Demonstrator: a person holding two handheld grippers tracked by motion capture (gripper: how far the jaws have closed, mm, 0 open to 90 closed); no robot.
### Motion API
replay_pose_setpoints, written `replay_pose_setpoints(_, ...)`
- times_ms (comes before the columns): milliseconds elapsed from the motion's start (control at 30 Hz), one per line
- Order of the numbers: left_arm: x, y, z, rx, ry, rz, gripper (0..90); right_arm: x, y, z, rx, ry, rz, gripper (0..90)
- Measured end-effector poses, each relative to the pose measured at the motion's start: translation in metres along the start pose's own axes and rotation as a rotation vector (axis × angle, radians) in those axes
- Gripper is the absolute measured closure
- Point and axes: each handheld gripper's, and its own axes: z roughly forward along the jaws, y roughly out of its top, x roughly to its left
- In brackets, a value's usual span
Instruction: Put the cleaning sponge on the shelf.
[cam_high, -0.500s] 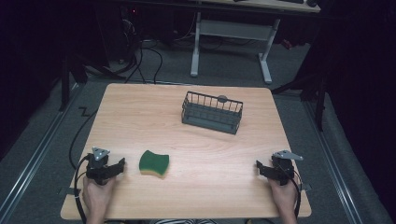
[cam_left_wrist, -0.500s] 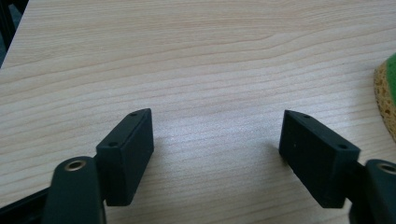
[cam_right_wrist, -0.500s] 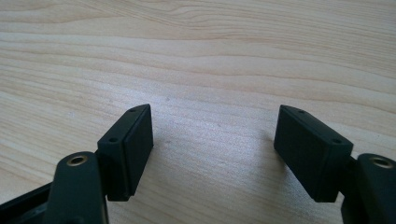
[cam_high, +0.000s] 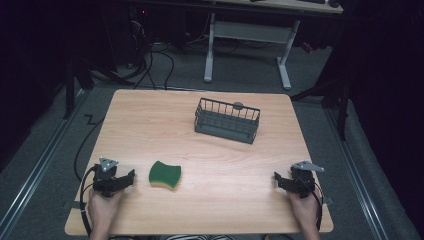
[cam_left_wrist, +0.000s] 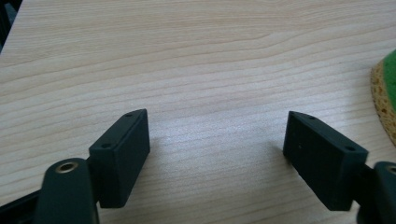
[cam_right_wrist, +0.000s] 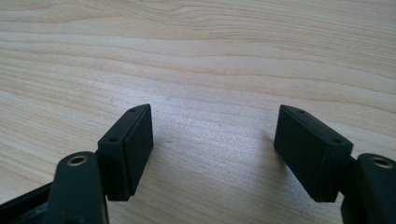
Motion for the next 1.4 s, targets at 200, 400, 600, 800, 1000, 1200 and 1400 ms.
replay_pose_setpoints(200, 0.002, -0.001, -0.001, -0.010, 0.004, -0.004, 26.8, 0.000, 0.000, 0.000, -0.001, 0.003, -0.001, 28.5)
replay_pose_setpoints(400, 0.004, 0.001, -0.002, -0.002, 0.012, -0.046, 31.9, 0.001, 0.000, 0.000, -0.009, 0.005, -0.011, 35.7)
replay_pose_setpoints(600, 0.009, 0.004, -0.003, 0.009, -0.021, -0.069, 31.9, 0.009, 0.000, -0.002, -0.023, -0.007, -0.047, 41.0)
replay_pose_setpoints(800, 0.010, 0.005, -0.007, -0.012, -0.036, -0.080, 32.4, 0.012, 0.003, -0.005, -0.040, 0.029, -0.032, 44.4)
replay_pose_setpoints(1000, 0.004, 0.019, -0.014, -0.043, -0.110, -0.040, 39.2, 0.013, 0.004, -0.005, -0.057, 0.050, -0.044, 48.9)
replay_pose_setpoints(1200, -0.008, 0.035, -0.016, -0.066, -0.150, 0.021, 43.2, 0.014, 0.009, -0.010, -0.055, 0.095, -0.011, 50.2)
replay_pose_setpoints(1400, -0.016, 0.055, -0.019, -0.071, -0.182, 0.051, 43.9, 0.015, 0.022, -0.016, -0.054, 0.089, -0.022, 52.0)
